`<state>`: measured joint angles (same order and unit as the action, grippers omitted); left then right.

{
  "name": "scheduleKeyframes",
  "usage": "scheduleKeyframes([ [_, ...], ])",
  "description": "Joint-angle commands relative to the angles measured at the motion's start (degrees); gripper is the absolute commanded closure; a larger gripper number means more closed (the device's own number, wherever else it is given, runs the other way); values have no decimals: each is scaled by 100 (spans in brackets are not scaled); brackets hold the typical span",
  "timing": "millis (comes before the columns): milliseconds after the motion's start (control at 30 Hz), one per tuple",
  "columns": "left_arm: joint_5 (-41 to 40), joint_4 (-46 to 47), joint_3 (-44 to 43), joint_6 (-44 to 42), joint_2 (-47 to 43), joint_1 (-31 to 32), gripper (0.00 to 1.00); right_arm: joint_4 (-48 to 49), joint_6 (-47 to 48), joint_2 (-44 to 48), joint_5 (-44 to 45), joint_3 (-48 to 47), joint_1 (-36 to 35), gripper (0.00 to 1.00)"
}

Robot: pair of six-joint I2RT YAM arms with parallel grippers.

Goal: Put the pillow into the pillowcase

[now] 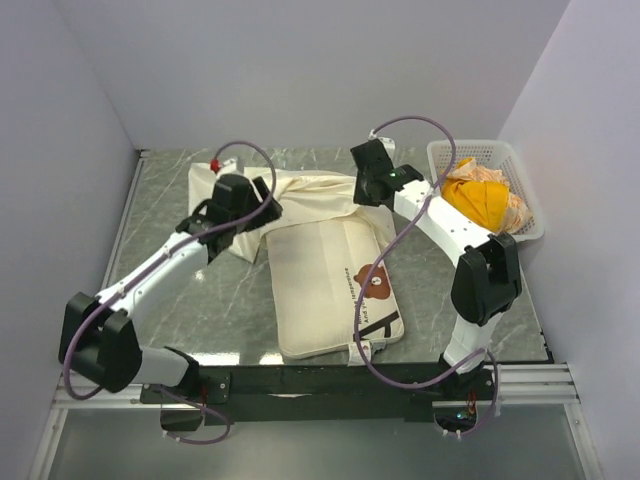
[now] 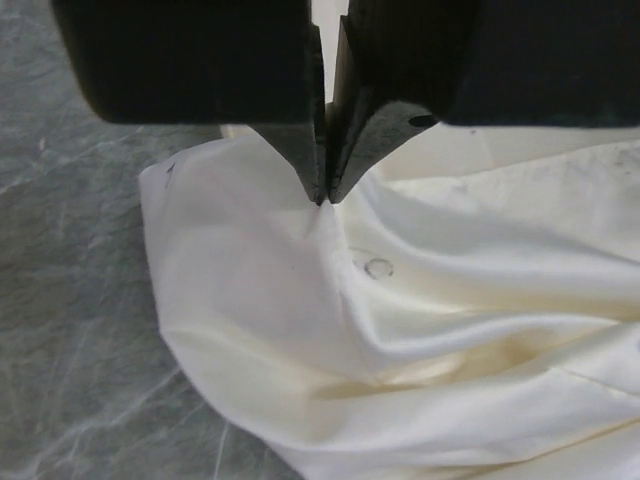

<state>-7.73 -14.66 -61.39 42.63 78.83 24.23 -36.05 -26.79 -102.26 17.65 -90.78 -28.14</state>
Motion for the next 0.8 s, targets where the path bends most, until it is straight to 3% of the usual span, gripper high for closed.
scheduleKeyframes([
  [0, -780, 42, 521, 225, -429, 617, 31, 89, -99, 346, -191, 157, -130, 85],
  [33, -887, -115, 722, 437, -412, 653, 40, 98, -142, 564, -183, 279, -191, 81],
  [67, -975, -64, 872, 578, -421, 653, 42, 125, -143, 697, -131, 359, -253, 66],
  [100, -1107, 15, 1039, 893, -543, 653, 41, 134, -151, 820, -52, 516, -340, 59],
  [133, -1126, 137, 1406, 1026, -648, 645, 35, 142, -169, 1056, 88, 596, -446, 47],
  [233, -1108, 743, 1935, 1283, -1009, 645, 25, 467, -82, 1505, 37, 1123, -1025, 37],
  [400, -1249, 903, 1456, 749, -318, 601, 23, 537, -344, 1665, 344, 1667, -2018, 33],
  [500, -1196, 1183, 1157, 379, 158, 574, 29, 608, -512, 1928, 371, 2045, -2204, 33],
  [633, -1047, 1377, 813, -52, 703, 565, 48, 775, -731, 2621, 309, 2635, -2213, 33],
  [767, -915, 1422, 672, -440, 932, 592, 47, 836, -986, 3325, 414, 3224, -2213, 31],
])
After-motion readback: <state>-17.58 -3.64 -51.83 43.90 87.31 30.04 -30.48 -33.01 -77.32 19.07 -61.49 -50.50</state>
